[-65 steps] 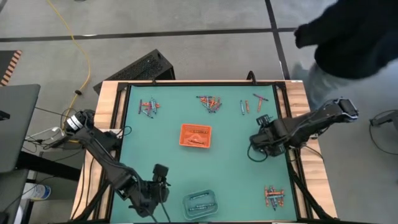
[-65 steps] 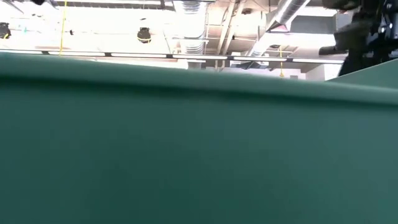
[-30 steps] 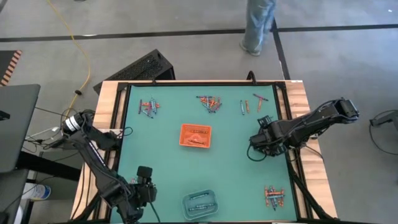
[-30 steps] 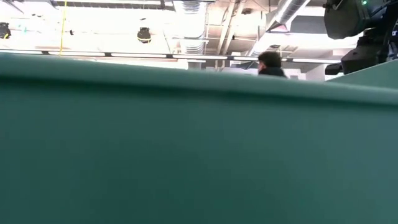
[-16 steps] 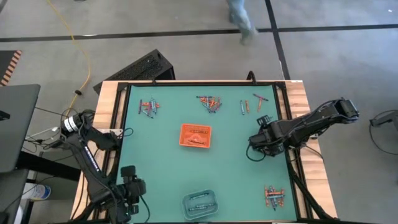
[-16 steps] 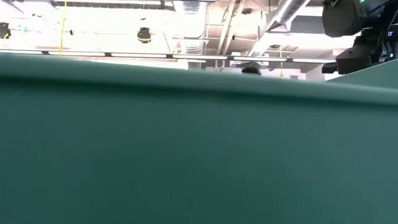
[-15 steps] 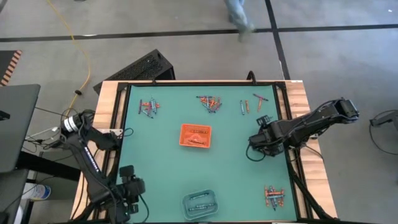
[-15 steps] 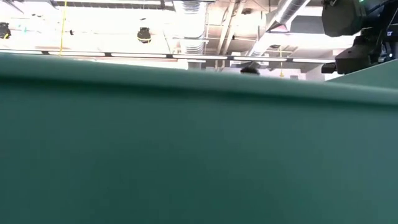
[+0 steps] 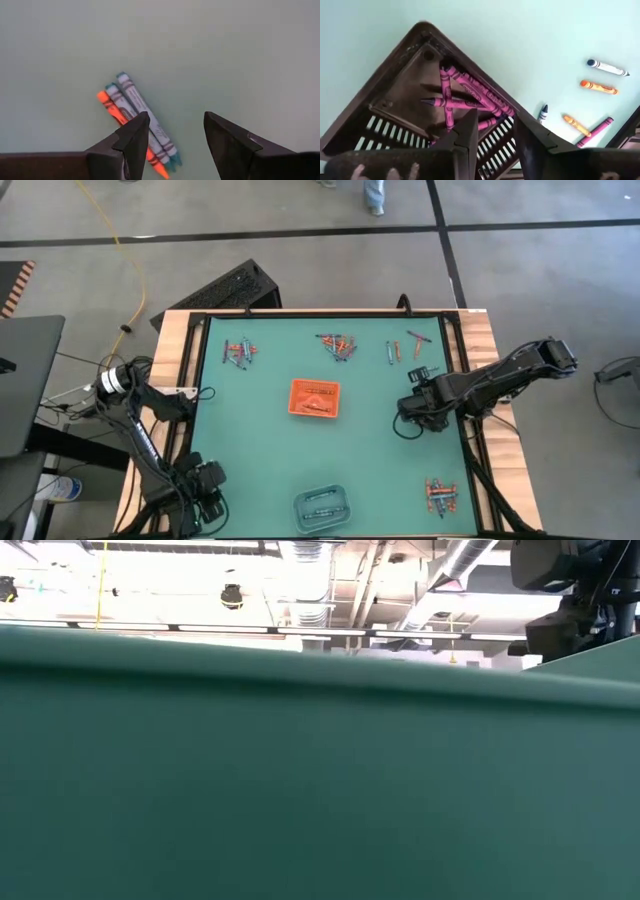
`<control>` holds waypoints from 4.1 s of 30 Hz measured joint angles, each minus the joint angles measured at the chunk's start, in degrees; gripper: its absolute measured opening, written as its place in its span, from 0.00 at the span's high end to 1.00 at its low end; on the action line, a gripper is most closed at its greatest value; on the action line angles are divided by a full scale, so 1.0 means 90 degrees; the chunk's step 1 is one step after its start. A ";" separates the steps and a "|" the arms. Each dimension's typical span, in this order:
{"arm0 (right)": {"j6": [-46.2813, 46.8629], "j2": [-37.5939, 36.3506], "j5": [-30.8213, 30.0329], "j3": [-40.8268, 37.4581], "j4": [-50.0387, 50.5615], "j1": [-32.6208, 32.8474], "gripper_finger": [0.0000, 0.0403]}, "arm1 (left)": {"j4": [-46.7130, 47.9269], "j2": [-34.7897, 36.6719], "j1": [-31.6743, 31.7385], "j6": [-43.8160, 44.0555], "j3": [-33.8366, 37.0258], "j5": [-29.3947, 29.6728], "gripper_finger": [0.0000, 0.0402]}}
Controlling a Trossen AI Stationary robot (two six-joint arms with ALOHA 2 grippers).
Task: Sort crayons
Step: Put the blue crayon into the blue bin
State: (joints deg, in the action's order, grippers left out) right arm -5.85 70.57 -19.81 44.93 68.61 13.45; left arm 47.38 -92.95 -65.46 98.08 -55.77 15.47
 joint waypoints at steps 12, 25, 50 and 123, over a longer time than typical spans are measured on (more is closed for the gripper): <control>-0.0002 0.0000 0.0002 0.0000 -0.0213 0.0000 0.71 | -0.0160 0.0002 0.0262 0.0593 0.0073 -0.0082 0.66; -0.0014 0.0000 0.0002 0.0000 -0.0321 0.0000 0.71 | -0.0042 0.0007 0.0564 0.0567 0.0228 -0.0802 0.67; -0.0011 0.0000 0.0015 0.0007 -0.0397 0.0000 0.71 | -0.1530 0.0020 0.0617 0.0089 0.0882 -0.0852 0.87; 0.0049 0.0002 0.0007 0.0007 -0.0812 0.0000 0.71 | -0.5453 -0.1263 0.3688 -0.6987 -0.1493 -0.1795 0.99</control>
State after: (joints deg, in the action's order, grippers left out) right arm -5.41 70.59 -19.75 44.99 61.30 13.45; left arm -1.69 -104.31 -32.26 35.19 -69.21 -0.69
